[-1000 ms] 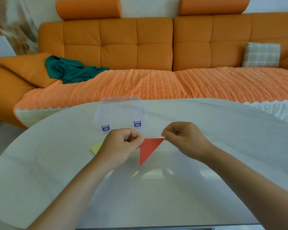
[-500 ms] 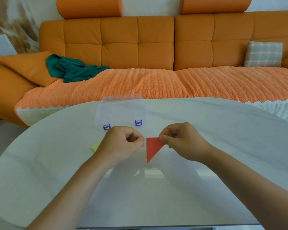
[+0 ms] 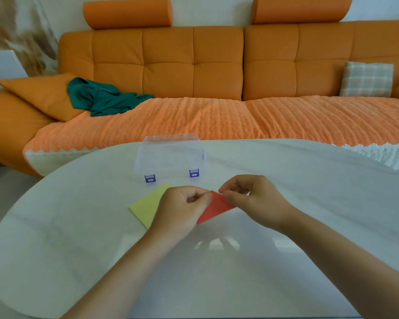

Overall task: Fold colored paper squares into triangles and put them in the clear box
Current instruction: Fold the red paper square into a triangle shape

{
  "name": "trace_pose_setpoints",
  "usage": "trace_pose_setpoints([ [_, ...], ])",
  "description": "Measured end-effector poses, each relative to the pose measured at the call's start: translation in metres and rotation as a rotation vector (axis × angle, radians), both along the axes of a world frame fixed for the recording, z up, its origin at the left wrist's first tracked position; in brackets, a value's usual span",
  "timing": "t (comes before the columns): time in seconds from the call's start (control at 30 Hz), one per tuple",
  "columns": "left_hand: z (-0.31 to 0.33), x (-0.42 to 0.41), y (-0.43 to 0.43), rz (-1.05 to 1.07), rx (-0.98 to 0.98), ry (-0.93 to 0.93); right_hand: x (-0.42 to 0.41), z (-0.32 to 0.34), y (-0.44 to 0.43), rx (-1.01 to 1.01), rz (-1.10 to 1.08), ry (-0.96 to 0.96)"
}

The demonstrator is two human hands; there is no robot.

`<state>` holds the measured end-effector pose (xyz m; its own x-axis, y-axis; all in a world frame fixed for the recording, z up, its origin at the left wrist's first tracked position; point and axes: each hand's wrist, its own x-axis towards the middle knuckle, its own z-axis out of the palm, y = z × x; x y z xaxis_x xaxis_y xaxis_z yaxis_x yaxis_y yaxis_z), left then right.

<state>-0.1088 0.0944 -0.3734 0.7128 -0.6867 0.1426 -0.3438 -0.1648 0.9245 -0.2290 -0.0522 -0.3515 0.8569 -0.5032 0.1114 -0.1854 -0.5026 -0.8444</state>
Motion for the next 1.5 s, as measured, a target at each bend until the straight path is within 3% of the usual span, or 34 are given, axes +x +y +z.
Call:
trace_pose_setpoints([
  [0.17, -0.001, -0.002, -0.001, -0.064, 0.078, -0.099, 0.006, -0.004, 0.005, -0.074, 0.012, -0.052],
  [0.3, 0.000, -0.001, -0.001, -0.051, 0.117, -0.072, 0.009, -0.007, 0.005, -0.144, 0.022, -0.034],
  [0.47, 0.007, 0.014, 0.006, -0.140, 0.167, 0.094, 0.013, -0.009, -0.001, 0.009, -0.183, -0.136],
  [0.57, 0.004, 0.029, 0.017, -0.121, 0.293, -0.020, 0.014, -0.008, -0.002, 0.054, -0.282, -0.175],
  [0.73, 0.011, 0.031, 0.020, -0.059, 0.093, -0.054, 0.021, -0.010, 0.012, 0.117, -0.238, -0.160],
  [0.83, 0.012, 0.032, 0.018, -0.139, 0.157, -0.135, 0.031, -0.009, 0.023, 0.147, -0.227, -0.197],
  [1.03, 0.016, 0.071, 0.032, -0.018, 0.078, -0.186, 0.050, -0.003, 0.032, 0.107, -0.131, -0.120],
  [1.3, 0.010, 0.141, 0.062, 0.129, 0.257, -0.353, 0.129, 0.027, 0.028, -0.016, -0.093, -0.016],
  [1.5, -0.009, 0.167, 0.058, 0.363, 0.160, -0.205, 0.192, 0.025, 0.015, -0.087, -0.137, 0.082],
])
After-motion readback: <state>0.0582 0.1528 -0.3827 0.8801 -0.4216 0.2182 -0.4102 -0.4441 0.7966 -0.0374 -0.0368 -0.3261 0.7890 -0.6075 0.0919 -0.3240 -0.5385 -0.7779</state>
